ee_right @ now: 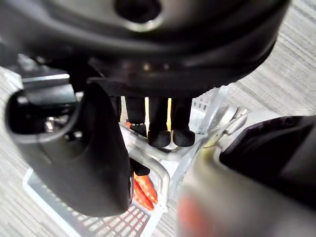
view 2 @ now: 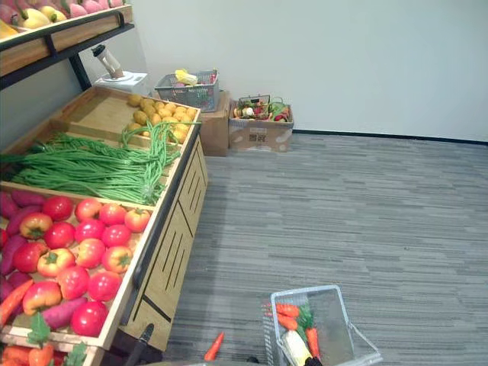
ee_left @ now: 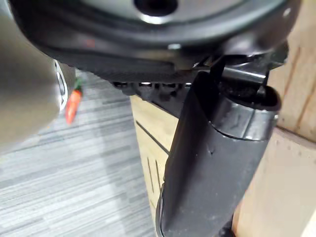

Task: Pick vegetable in the basket

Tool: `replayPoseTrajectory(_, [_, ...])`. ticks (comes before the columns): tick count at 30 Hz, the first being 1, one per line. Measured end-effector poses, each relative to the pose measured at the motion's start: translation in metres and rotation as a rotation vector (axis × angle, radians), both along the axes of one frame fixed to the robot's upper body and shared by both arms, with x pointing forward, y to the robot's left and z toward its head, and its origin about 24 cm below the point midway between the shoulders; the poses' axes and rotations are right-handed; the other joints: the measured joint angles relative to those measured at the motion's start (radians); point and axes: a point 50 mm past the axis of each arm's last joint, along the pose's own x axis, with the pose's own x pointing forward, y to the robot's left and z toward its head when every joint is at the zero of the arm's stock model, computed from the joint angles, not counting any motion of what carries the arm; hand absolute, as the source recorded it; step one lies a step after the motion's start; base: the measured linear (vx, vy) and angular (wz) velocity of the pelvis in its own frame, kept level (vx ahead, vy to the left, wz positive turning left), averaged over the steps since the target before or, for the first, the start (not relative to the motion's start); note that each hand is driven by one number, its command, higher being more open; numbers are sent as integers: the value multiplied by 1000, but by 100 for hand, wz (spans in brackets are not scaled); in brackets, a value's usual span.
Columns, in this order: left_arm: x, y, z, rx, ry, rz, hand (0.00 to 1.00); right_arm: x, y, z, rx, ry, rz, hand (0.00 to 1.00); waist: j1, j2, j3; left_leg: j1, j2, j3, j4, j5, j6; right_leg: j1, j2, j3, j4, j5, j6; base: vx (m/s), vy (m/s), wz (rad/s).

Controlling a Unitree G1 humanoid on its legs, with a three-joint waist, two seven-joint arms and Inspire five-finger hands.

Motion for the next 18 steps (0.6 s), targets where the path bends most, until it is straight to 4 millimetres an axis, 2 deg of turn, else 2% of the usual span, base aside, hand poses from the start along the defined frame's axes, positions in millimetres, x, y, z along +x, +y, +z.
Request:
replayPoseTrajectory(3, [4,-3,0,1,-17,-26,100,-1,-3,1,-19,1,11,0,-1,12,-6,30,-3,24,-30,14,-1,2,0,7,-2,1,4,150,58,-14])
replayPoseTrajectory(13, [23,-6,2,6,-82,-66,100,0,-3,0,-28,2,21,0,3,12,-8,67,-7,42,-45,14,-1,57,-5,-1,-74,9,19,43,40,-4])
replayPoseTrajectory(15, [23,-6,3,6,-82,-65,100,2,-3,1,-32,0,33,0,5,8,-4,66,-3,43,-45,13,-1,57,-8,-26,-78,-6,14,-79,-8,2])
replayPoseTrajectory(16, [23,-6,3,6,-81,-65,100,2,-4,1,-36,1,41,0,7,9,-4,66,2,43,-45,10,-4,57,-16,-70,-77,-10,16,-69,-14,2])
replayPoseTrajectory(18, [20,-5,2,9,-71,-59,100,2,-4,1,-38,3,49,0,8,6,-3,67,9,44,-39,3,-9,60,-11,-78,-76,-2,25,-48,-23,-3])
